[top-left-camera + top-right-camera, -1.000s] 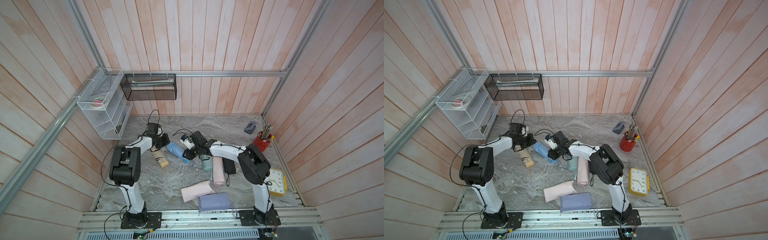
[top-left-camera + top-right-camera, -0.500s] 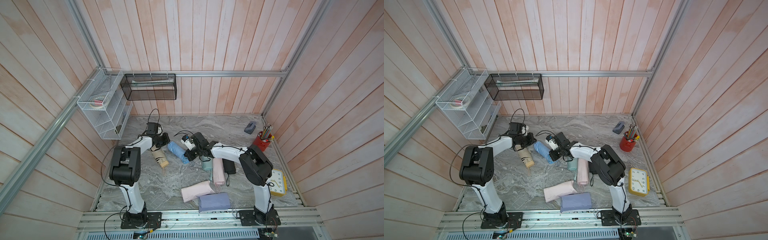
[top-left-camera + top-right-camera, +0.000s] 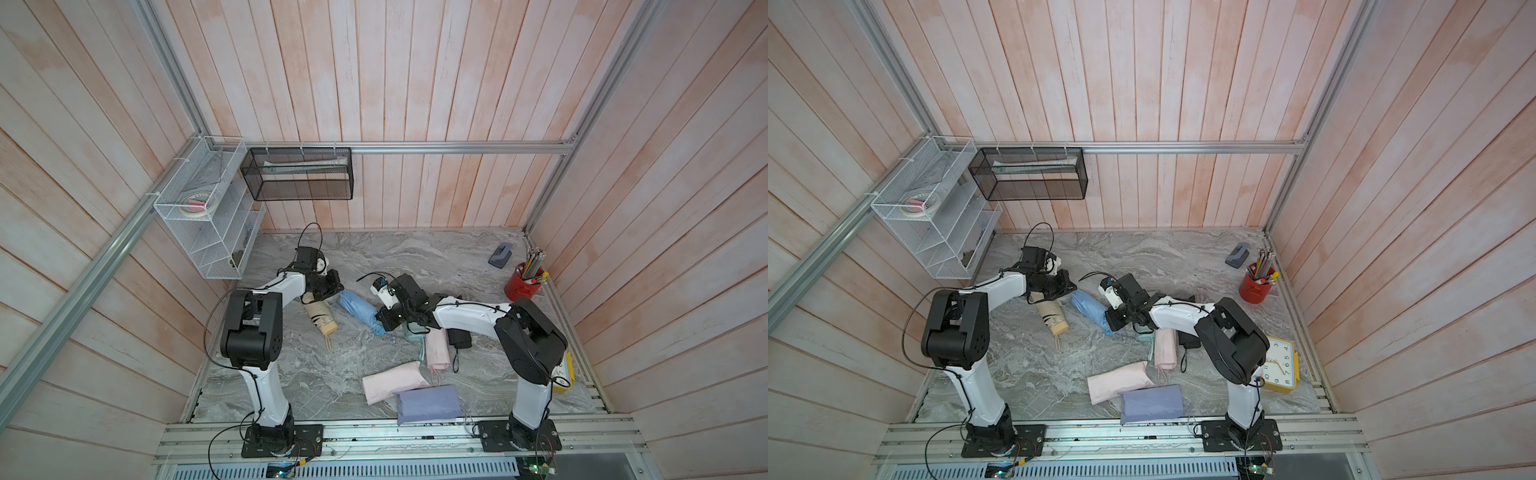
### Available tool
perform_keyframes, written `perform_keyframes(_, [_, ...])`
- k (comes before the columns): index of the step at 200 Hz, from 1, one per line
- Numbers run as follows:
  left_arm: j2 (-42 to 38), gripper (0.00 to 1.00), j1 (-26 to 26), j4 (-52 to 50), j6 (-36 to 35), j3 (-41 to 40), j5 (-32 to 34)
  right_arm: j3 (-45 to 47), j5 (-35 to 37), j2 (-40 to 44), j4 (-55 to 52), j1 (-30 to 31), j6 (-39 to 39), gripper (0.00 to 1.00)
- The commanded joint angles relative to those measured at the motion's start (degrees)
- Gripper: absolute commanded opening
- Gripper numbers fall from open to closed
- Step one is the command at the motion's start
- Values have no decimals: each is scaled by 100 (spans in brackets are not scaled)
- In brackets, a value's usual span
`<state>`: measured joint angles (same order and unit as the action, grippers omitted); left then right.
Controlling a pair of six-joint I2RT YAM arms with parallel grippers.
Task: Take umbrellas out of sleeves
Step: Take out the umbrella from the umbrella sleeve.
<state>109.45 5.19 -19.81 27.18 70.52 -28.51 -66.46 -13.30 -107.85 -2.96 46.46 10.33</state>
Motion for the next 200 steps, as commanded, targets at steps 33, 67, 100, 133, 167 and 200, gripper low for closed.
perform_keyframes(33, [-53,0,-326,356,-72,330,600,485,383,351,-612,6,387,0])
perform_keyframes(67, [-38,0,-335,329,-76,390,584,666,319,410,-534,20,457,0])
perform_keyframes(100, [-4,0,-343,329,-65,426,544,787,295,458,-486,19,492,0])
perform_keyframes(133, [15,0,-343,338,-54,446,483,744,293,432,-477,17,497,0])
perform_keyframes(167, [20,0,-343,302,-64,478,485,636,295,371,-504,16,469,0])
perform_keyframes(200, [33,0,-343,259,-81,537,478,588,293,348,-524,16,457,0])
